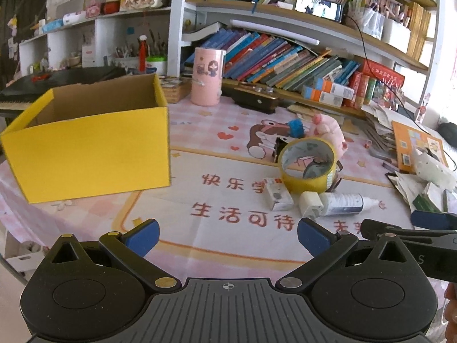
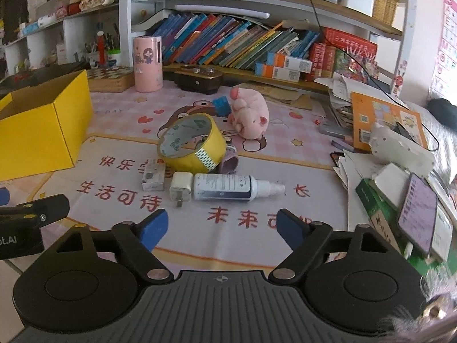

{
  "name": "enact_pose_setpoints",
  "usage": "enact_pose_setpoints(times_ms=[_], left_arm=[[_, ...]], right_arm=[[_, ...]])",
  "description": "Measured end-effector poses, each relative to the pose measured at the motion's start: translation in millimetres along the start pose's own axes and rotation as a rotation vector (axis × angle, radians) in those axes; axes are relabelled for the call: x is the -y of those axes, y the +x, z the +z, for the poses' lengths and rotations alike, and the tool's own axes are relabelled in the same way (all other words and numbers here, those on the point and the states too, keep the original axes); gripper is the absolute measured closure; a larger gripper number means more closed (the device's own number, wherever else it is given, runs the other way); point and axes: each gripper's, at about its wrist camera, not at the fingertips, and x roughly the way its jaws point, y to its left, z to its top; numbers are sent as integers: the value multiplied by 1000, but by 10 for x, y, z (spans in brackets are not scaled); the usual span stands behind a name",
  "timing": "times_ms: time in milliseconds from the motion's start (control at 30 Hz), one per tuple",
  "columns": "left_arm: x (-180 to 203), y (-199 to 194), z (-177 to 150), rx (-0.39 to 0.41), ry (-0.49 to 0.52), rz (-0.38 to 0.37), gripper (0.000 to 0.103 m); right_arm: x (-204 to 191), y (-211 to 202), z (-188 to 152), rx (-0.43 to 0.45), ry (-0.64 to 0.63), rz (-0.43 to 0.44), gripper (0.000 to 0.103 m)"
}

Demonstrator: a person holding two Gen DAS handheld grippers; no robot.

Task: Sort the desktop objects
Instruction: 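Grasp the white spray bottle with the right tool while the left tool grasps the white charger plug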

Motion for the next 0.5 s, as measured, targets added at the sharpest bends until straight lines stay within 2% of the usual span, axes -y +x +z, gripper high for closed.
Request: enact_pose_setpoints(times_ms=[267,400,500], left_arm=[[227,189,93,-21,-10,-1,1],[309,267,115,-33,-25,30,1],[332,293,128,-39,-45,60,1]], right_arm=[[161,300,135,-50,-78,41,35],[185,469,210,-69,-156,66,44],[180,618,274,-80,-246,93,44]])
